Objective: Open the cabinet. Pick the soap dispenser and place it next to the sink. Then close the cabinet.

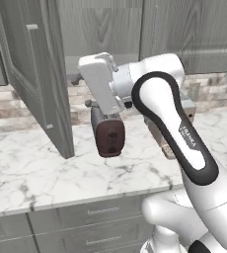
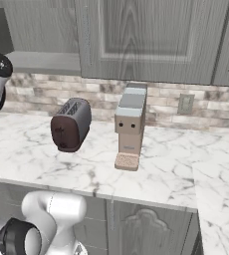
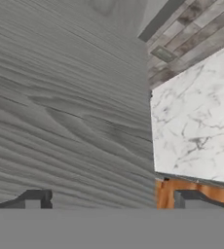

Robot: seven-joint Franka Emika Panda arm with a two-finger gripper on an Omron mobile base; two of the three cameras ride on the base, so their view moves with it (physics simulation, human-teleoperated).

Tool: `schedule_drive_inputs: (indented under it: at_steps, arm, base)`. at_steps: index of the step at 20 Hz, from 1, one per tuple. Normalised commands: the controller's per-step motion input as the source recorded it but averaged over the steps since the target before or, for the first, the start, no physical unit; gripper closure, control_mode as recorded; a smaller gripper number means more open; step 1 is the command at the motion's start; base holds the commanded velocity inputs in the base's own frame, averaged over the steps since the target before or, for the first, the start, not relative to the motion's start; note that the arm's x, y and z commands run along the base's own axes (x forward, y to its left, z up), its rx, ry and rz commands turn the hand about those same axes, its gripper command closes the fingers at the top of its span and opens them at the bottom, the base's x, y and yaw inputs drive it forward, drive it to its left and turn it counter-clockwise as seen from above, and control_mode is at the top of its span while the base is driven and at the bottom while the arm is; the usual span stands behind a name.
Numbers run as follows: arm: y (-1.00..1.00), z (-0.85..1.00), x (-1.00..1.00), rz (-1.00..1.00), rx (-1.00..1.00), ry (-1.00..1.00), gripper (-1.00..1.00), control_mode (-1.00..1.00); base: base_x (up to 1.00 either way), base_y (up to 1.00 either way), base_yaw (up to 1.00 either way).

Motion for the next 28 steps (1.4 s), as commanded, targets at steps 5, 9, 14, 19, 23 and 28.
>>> schedule_drive_inputs:
  at_steps: [5, 9, 14, 19, 23, 28]
  arm:
    - [-0.54, 0.02, 0.00, 0.00, -0.04, -0.04, -1.00, -1.00]
    - [-0.52, 0.00, 0.02, 0.00, -0.07, -0.02, -1.00, -1.00]
    - [-0.45, 0.02, 0.00, -0.01, -0.14, 0.00, -1.00, -1.00]
    - [-0.40, 0.02, 0.02, -0.09, -0.14, 0.00, -1.00, -1.00]
    - [-0.38, 0.08, 0.08, -0.11, -0.12, 0.00, -1.00, -1.00]
    - [-0.40, 0.07, 0.12, -0.17, -0.14, 0.00, -1.00, -1.00]
  base:
    - [0.00, 0.00, 0.00]
    - [0.00, 0.00, 0.00]
    - [0.00, 0.00, 0.00]
    - [0.00, 0.00, 0.00]
    - [0.00, 0.00, 0.00]
    - [0.00, 0.00, 0.00]
